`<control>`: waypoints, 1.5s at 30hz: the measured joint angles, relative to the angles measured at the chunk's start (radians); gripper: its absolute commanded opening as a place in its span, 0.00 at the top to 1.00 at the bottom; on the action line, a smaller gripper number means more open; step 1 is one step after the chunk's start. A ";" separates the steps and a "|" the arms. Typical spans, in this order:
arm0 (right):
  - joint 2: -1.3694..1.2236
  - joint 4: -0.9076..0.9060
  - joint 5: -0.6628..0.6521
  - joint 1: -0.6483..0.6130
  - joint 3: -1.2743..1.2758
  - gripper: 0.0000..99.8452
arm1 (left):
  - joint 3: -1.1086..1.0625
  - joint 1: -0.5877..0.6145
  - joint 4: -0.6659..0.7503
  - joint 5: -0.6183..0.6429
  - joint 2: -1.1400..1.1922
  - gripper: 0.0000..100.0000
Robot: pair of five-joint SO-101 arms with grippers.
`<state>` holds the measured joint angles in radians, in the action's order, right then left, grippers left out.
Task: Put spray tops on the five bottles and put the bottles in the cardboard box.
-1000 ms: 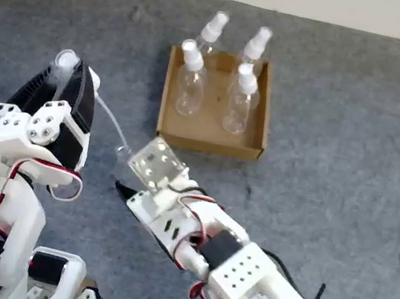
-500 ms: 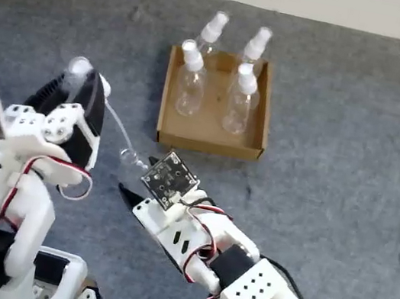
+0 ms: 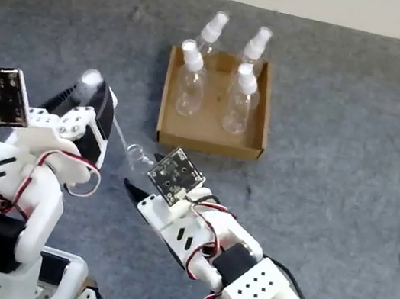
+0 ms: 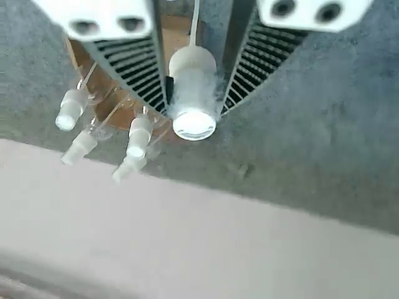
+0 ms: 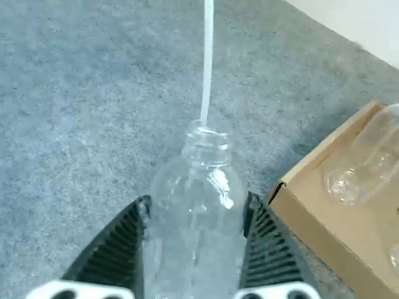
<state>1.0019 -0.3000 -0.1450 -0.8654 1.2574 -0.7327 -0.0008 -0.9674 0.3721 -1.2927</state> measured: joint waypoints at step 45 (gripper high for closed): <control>0.000 0.000 0.000 0.003 0.000 1.00 | 0.157 -0.063 0.026 -0.018 -0.011 1.00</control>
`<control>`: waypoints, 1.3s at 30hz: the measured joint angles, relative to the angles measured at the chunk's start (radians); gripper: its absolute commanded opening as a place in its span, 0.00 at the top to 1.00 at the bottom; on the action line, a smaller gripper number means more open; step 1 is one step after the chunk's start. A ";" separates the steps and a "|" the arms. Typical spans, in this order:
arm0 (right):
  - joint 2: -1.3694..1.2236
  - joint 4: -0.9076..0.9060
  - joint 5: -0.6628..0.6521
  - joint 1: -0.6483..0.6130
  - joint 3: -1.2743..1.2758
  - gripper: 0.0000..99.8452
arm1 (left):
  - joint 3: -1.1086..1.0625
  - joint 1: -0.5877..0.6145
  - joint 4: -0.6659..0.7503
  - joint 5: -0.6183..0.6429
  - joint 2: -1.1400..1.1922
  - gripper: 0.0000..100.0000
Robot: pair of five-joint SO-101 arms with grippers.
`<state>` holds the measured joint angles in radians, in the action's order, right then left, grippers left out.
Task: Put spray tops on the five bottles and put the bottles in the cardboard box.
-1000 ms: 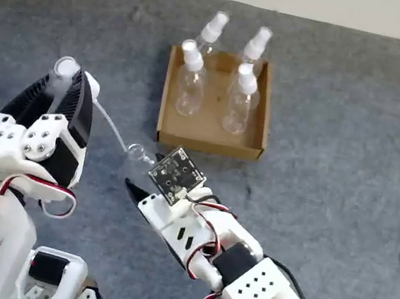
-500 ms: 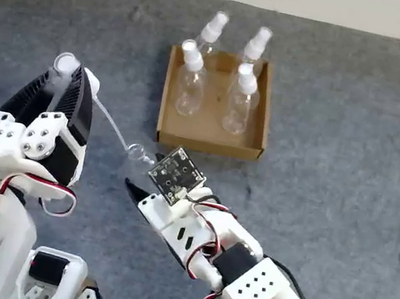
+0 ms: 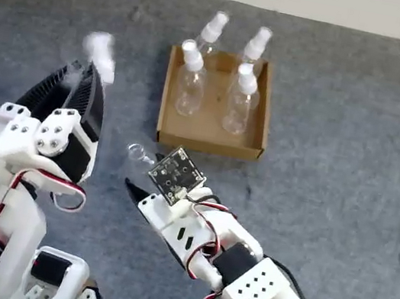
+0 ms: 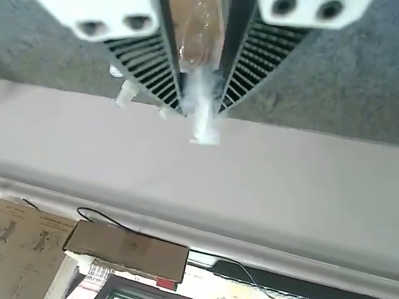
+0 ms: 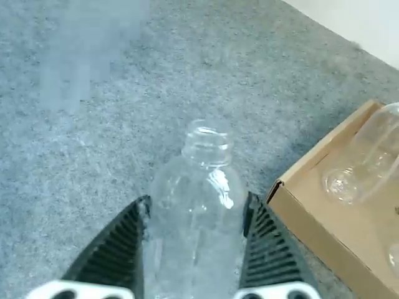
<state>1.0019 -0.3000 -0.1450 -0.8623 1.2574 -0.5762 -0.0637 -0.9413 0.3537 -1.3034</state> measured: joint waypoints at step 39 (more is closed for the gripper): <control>0.014 -0.273 0.003 0.258 0.041 1.00 | 0.172 0.334 0.287 -0.442 1.046 0.83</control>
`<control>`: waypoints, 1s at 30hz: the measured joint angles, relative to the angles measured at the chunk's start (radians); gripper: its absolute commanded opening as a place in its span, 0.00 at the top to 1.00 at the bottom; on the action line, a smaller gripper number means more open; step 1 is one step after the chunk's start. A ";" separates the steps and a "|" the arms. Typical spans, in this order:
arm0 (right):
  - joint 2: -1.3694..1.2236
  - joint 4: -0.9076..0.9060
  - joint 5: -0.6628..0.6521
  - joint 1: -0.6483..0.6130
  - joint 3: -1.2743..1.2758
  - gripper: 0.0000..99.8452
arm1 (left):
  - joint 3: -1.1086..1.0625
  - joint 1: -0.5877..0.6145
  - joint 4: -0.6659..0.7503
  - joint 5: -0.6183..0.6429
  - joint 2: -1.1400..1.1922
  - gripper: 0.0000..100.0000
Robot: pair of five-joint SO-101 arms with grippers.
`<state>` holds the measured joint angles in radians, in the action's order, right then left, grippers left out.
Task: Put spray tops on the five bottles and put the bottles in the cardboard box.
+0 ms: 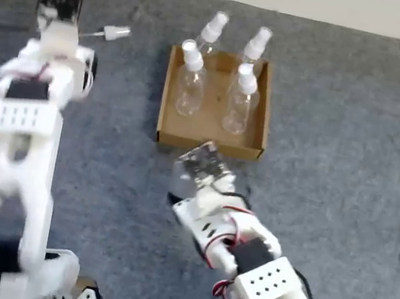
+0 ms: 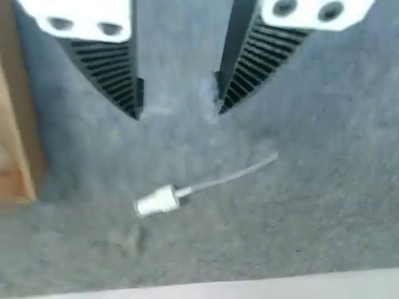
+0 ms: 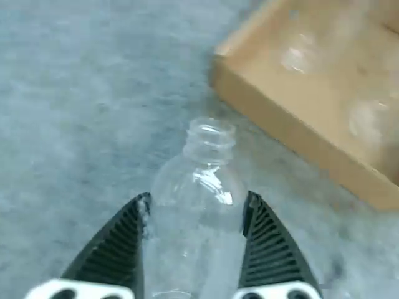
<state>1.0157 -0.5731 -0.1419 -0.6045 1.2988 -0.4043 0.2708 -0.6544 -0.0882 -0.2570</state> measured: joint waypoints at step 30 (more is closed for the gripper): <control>0.009 0.000 0.000 0.037 0.017 1.00 | 1.901 -0.006 0.295 0.207 1.898 0.88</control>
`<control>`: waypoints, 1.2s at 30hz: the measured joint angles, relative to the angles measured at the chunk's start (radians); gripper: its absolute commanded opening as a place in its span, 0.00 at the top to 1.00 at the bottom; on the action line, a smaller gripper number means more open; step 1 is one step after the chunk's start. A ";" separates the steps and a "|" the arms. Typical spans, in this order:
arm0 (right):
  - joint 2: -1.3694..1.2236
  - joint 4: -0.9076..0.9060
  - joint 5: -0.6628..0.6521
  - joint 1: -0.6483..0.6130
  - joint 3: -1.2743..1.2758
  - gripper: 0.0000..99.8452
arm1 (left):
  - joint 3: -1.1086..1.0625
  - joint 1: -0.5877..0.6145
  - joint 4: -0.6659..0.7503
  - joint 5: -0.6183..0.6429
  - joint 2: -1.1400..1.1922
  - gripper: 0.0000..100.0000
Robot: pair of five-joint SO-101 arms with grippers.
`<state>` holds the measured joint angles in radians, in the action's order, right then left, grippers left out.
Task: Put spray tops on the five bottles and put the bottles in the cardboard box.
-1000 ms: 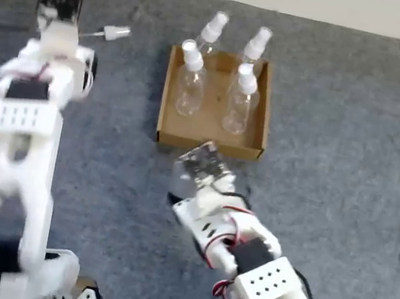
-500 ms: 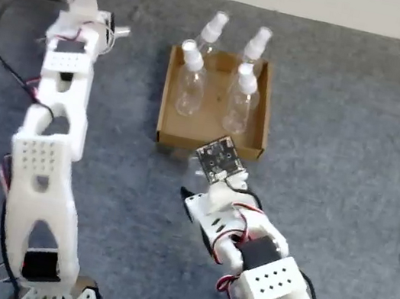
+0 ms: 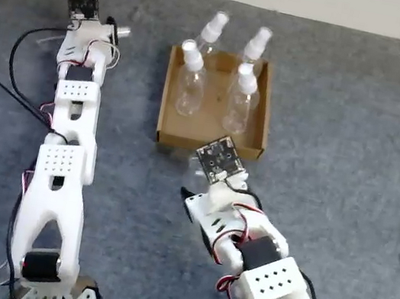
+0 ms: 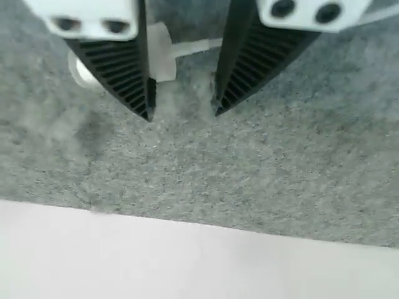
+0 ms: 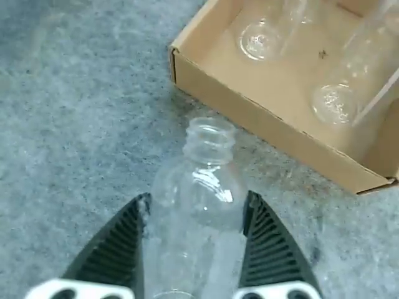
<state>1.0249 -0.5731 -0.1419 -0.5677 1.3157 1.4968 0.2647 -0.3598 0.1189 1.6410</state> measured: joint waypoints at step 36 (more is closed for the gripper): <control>0.002 -0.002 0.000 0.000 0.003 1.00 | -0.195 -0.023 -0.446 -0.199 -0.411 0.88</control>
<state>1.0265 -0.5746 -0.1419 -0.5677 1.3188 1.3019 0.2417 -0.8063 -0.0806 1.2298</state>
